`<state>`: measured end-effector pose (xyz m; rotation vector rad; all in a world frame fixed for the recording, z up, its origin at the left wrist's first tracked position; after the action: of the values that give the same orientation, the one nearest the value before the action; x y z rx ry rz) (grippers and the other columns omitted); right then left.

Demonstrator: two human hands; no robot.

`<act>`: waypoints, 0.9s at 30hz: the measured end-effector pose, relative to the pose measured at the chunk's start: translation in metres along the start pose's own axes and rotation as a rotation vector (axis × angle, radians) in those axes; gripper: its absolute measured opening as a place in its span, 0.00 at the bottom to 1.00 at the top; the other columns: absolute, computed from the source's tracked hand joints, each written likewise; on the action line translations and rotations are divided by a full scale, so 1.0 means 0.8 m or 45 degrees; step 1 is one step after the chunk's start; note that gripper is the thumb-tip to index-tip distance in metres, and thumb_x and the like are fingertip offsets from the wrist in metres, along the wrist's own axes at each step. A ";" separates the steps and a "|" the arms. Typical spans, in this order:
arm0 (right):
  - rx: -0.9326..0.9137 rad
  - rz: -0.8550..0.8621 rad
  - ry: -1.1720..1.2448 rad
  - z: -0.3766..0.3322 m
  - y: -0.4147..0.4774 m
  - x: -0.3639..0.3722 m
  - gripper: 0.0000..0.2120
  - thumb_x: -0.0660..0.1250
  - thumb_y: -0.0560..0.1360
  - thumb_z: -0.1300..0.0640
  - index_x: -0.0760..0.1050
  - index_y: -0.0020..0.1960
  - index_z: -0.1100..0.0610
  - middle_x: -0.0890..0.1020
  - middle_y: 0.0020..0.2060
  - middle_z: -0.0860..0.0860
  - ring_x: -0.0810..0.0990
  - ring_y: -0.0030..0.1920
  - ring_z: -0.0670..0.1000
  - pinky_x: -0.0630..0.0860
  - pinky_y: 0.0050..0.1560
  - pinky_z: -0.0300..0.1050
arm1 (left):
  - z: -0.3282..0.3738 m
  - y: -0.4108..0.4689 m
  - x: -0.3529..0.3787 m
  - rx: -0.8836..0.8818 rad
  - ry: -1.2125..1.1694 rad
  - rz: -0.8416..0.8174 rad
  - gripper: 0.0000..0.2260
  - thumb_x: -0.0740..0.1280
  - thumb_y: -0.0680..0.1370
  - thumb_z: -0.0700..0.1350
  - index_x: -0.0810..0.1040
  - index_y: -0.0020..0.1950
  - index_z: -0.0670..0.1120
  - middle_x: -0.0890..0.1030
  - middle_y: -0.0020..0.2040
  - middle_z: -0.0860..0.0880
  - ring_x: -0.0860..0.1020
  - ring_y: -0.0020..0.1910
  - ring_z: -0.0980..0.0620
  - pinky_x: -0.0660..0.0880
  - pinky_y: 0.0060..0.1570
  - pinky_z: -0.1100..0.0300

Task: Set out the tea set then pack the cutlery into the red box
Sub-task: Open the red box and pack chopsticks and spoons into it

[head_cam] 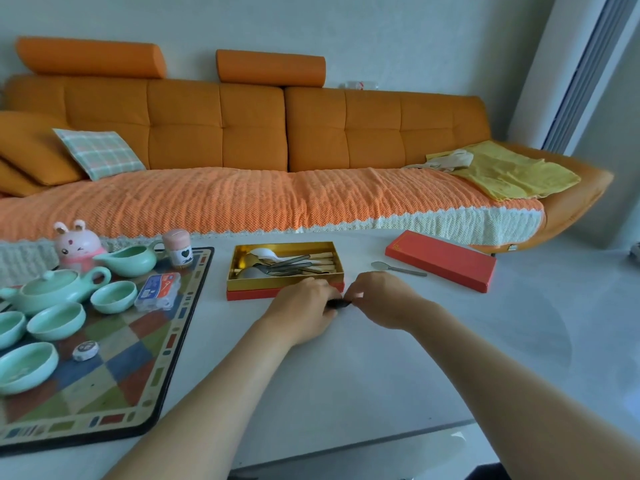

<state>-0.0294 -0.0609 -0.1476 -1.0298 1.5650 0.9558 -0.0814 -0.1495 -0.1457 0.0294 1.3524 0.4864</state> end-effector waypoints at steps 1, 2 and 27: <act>-0.021 0.005 0.022 -0.005 0.002 0.001 0.12 0.61 0.81 0.53 0.82 0.57 0.45 0.80 0.53 0.46 0.77 0.53 0.51 0.70 0.47 0.42 | -0.005 -0.001 -0.005 -0.030 0.013 0.032 0.10 0.64 0.80 0.49 0.80 0.59 0.54 0.81 0.53 0.53 0.78 0.53 0.50 0.70 0.40 0.60; -0.047 0.020 0.041 -0.012 0.005 -0.001 0.12 0.61 0.81 0.54 0.82 0.57 0.46 0.80 0.52 0.47 0.77 0.51 0.51 0.69 0.46 0.42 | -0.011 -0.002 -0.012 -0.066 0.012 0.069 0.09 0.64 0.79 0.49 0.80 0.57 0.54 0.81 0.52 0.53 0.79 0.51 0.50 0.72 0.39 0.59; 0.080 0.381 0.146 -0.051 0.102 -0.005 0.20 0.58 0.77 0.65 0.81 0.59 0.48 0.81 0.48 0.52 0.74 0.52 0.56 0.69 0.53 0.50 | -0.136 -0.009 -0.053 -0.344 0.085 0.184 0.19 0.59 0.83 0.47 0.68 0.74 0.49 0.70 0.70 0.50 0.65 0.70 0.47 0.63 0.66 0.50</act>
<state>-0.1183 -0.0713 -0.1284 -0.8325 1.8697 1.0556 -0.1868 -0.1986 -0.1335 -0.1122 1.3452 0.7948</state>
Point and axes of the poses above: each hand's wrist, its own y-axis towards the middle knuckle, its own x-axis out of the palm, z = x × y, the point moved 10 cm from there along y, towards the middle knuckle
